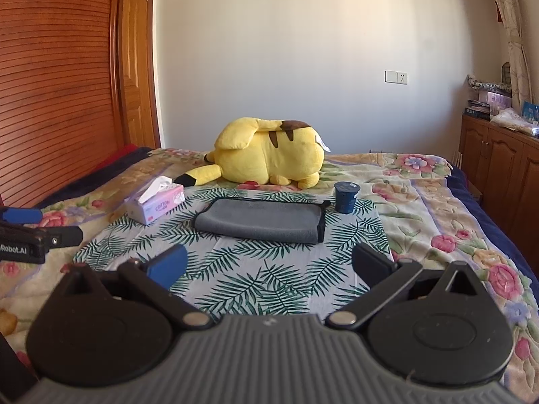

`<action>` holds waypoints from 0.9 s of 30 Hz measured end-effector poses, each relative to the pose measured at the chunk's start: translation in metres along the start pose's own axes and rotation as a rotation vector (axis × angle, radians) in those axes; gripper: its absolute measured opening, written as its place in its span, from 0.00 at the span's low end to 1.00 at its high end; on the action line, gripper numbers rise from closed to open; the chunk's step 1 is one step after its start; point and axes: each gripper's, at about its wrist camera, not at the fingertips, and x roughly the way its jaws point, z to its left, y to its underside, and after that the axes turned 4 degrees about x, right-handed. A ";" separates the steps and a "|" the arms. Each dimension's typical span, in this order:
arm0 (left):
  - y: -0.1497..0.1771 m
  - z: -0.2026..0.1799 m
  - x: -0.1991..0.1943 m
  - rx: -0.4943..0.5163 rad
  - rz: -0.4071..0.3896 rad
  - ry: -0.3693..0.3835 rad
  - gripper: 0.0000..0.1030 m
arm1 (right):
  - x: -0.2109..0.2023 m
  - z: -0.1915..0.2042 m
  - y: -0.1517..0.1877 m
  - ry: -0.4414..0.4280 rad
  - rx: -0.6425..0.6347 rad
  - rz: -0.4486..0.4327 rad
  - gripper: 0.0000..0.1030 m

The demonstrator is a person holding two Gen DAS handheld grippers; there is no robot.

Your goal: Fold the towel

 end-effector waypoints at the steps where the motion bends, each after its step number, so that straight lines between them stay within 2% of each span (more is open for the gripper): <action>1: 0.002 -0.001 0.001 0.004 0.000 -0.002 0.84 | 0.000 0.000 0.002 0.001 0.001 0.001 1.00; 20: 0.036 -0.003 0.006 -0.004 -0.009 -0.010 0.84 | 0.005 -0.004 0.032 0.035 0.003 0.025 1.00; 27: 0.043 -0.008 0.007 0.036 -0.034 -0.021 0.84 | 0.005 -0.006 0.036 0.050 0.008 0.015 1.00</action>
